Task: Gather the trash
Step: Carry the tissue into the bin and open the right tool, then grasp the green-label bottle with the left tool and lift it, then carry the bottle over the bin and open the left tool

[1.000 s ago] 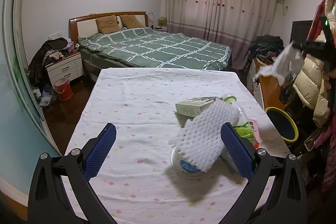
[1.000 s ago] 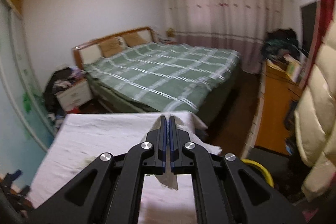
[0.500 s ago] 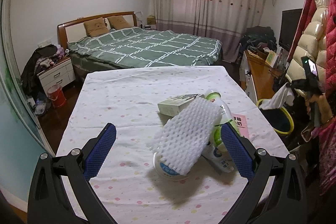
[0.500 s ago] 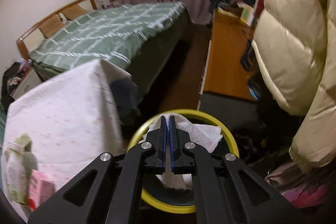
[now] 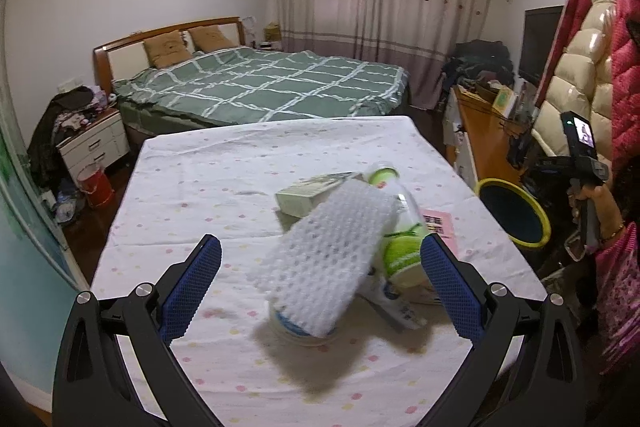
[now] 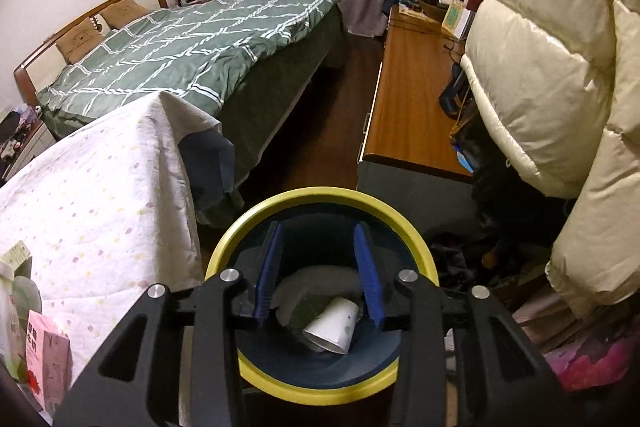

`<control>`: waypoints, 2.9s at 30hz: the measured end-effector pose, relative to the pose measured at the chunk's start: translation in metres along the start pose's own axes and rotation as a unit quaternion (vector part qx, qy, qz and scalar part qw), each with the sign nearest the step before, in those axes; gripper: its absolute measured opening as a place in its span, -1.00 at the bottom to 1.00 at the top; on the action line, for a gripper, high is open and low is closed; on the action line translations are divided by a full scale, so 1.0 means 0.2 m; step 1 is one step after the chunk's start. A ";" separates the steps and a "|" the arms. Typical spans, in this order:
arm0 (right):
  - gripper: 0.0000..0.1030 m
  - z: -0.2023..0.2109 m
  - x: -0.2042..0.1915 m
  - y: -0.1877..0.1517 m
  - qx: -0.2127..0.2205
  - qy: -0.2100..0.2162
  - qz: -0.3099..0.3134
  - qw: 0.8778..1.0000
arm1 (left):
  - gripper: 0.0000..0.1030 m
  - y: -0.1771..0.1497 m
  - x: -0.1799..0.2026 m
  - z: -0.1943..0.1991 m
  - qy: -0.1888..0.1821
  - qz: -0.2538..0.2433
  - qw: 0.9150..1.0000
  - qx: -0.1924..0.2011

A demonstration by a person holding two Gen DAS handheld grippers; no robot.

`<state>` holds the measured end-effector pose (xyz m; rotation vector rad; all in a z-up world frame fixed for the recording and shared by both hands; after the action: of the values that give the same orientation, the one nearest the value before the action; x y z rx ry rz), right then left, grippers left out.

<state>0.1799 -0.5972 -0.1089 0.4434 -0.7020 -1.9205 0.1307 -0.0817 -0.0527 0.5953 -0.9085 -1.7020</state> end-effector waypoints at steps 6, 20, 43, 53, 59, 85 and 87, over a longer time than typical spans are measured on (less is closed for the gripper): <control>-0.31 0.01 -0.03 -0.02 0.001 0.015 0.007 1.000 | 0.89 -0.05 0.22 -0.06 -0.086 -0.027 0.996 -0.026; -0.30 0.01 -0.03 -0.08 0.004 0.028 0.009 1.000 | 0.58 -0.10 0.50 -0.42 -0.111 -0.053 0.988 -0.095; -0.30 -0.05 -0.02 -0.16 -0.014 0.031 0.016 0.999 | 0.24 -0.07 0.55 -0.77 -0.049 -0.106 0.984 -0.133; -0.30 -0.05 -0.02 -0.18 -0.019 0.038 0.020 0.999 | 0.16 -0.06 0.48 -0.80 -0.065 -0.115 0.977 -0.166; -0.30 -0.07 -0.02 -0.19 -0.026 0.039 0.021 0.999 | 0.09 -0.08 0.45 -0.84 -0.071 -0.122 0.972 -0.186; -0.31 0.10 -0.05 -0.22 -0.007 0.073 0.029 0.997 | -0.01 0.14 0.60 -0.51 -0.114 -0.117 0.982 -0.095; -0.31 0.13 -0.04 -0.24 -0.002 0.074 0.028 0.997 | -0.01 0.17 0.65 -0.48 -0.125 -0.125 0.980 -0.089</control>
<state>0.1356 -0.5678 -0.1200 0.5514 -0.6074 -1.8161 0.1829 -0.2359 -0.0745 0.3937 -0.8700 -2.0953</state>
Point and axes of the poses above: each gripper's, at about its wrist camera, not at the fingertips, and z roughly against the way its jaws point, x to its right, y to its top, the point moved 4 cm from there along -z, roughly the way its jaws point
